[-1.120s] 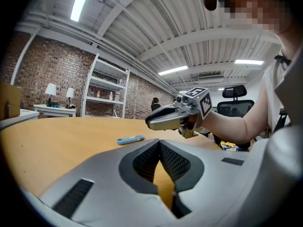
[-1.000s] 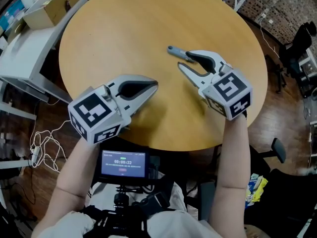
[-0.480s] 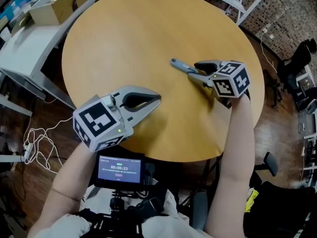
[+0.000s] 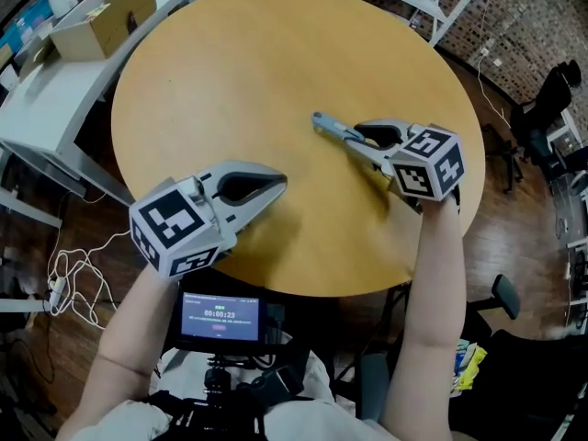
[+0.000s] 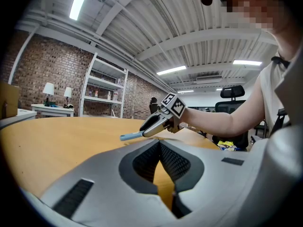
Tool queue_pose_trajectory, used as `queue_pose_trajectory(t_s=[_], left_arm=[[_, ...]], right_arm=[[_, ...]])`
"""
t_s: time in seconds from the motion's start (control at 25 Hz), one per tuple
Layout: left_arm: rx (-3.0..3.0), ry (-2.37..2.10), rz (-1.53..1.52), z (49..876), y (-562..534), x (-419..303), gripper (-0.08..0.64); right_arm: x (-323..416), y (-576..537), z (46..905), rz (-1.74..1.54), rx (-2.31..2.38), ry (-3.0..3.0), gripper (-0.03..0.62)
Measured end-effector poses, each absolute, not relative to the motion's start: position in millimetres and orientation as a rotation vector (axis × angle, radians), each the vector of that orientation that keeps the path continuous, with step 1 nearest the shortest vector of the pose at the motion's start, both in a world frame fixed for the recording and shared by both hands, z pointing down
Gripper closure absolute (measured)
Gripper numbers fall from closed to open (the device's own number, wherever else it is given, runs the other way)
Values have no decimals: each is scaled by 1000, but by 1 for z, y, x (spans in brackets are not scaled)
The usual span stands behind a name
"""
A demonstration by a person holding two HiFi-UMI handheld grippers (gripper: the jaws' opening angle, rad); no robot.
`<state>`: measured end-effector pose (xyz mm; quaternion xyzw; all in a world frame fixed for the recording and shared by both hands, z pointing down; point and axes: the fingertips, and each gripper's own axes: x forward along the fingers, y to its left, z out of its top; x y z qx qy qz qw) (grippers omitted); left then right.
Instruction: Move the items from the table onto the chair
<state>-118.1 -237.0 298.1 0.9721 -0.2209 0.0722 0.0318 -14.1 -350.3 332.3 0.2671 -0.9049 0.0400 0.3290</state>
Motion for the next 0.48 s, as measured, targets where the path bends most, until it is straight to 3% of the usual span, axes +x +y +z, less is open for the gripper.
queue_pose_trajectory(t_s=[0.28, 0.48], left_arm=[[2973, -704, 218, 298, -243, -127, 551], [3010, -563, 224, 298, -232, -94, 551]], right_arm=[[-23, -283, 282, 73, 769, -2673, 453], [-11, -244, 268, 138, 801, -2828, 454]])
